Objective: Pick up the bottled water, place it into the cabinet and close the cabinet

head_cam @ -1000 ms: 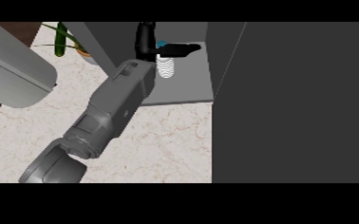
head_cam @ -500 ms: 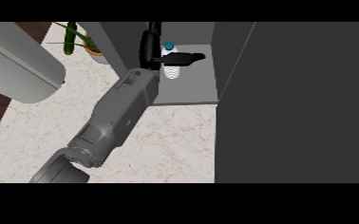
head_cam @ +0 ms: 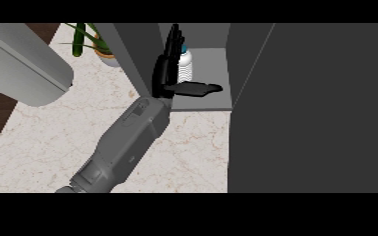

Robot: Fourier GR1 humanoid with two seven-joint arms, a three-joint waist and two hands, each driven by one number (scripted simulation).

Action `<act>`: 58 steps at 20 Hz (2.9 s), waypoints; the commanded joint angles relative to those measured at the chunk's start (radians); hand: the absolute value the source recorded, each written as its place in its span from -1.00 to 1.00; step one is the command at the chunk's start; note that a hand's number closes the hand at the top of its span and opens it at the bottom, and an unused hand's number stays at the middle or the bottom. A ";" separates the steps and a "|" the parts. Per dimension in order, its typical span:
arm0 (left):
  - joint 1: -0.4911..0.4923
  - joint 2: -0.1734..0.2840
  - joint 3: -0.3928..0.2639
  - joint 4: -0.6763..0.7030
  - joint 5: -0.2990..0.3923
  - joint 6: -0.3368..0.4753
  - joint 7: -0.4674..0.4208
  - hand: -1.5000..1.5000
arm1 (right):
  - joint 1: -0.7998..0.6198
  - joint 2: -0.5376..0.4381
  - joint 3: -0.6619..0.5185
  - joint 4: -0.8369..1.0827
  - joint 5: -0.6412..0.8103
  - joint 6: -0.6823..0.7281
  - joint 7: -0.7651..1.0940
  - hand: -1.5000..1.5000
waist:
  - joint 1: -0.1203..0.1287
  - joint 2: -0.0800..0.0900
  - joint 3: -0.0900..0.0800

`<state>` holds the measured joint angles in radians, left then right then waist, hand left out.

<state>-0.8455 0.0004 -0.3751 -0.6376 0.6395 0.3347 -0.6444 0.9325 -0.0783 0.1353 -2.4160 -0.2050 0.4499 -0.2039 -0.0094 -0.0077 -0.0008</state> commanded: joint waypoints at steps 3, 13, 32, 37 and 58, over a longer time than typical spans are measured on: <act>0.188 0.000 -0.099 -0.244 0.013 -0.047 0.004 -1.00 | 0.053 -0.013 -0.009 -0.112 -0.011 -0.002 0.027 -1.00 | 0.011 -0.001 0.000; 0.470 0.072 -0.269 -0.683 -0.031 0.012 0.094 1.00 | 0.041 -0.060 0.023 -0.167 0.081 0.008 0.039 -1.00 | 0.020 -0.004 0.000; 0.928 0.480 -0.082 -1.165 0.111 -0.101 0.134 -1.00 | 0.082 -0.276 0.237 -0.274 0.287 0.250 -0.021 1.00 | 0.013 -0.006 -0.002; 1.033 0.490 -0.054 -1.194 0.156 -0.142 0.092 -1.00 | 0.042 -0.319 0.410 -0.294 0.357 0.287 0.043 1.00 | 0.017 -0.014 -0.006; 1.188 0.685 0.108 -1.274 0.280 -0.386 0.092 -1.00 | -0.159 -0.266 0.676 -0.138 0.233 0.132 0.171 1.00 | 0.149 0.023 -0.016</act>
<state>0.3352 0.6550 -0.2826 -1.9126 0.9099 -0.0021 -0.5548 0.8481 -0.3339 0.5878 -2.4920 -0.0042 0.5001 -0.1301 0.1098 0.0041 -0.0151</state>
